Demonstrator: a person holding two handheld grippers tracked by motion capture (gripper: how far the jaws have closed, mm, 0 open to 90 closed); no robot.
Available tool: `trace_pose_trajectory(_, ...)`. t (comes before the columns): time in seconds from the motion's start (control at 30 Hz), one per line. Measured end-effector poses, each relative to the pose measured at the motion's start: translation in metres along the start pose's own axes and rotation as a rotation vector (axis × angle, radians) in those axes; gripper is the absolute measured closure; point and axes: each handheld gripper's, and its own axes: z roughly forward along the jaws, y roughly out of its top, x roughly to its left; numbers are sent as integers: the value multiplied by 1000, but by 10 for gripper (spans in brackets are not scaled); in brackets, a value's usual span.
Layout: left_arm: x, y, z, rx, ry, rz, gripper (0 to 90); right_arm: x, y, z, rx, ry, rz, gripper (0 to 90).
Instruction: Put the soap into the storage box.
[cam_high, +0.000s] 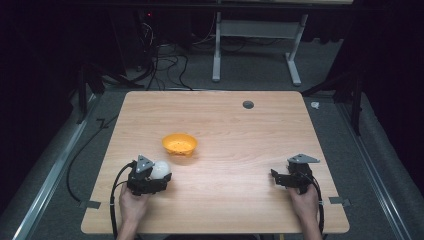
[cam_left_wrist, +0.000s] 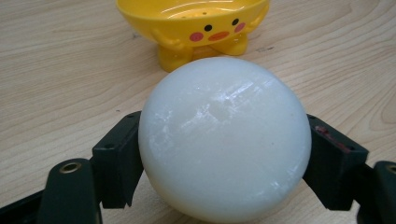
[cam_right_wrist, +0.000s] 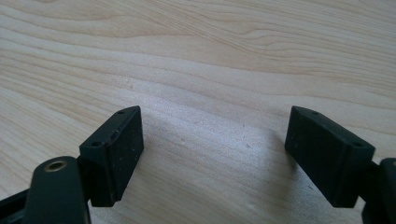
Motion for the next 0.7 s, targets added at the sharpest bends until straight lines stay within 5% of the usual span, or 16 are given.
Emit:
trace_pose_trajectory(0.4,1,14,-7,-26,-30,-2,244,0,0,0,0,0,0,204)
trace_pose_trajectory(0.7,-1,28,-12,-30,-19,44,244,0,0,0,0,0,0,204)
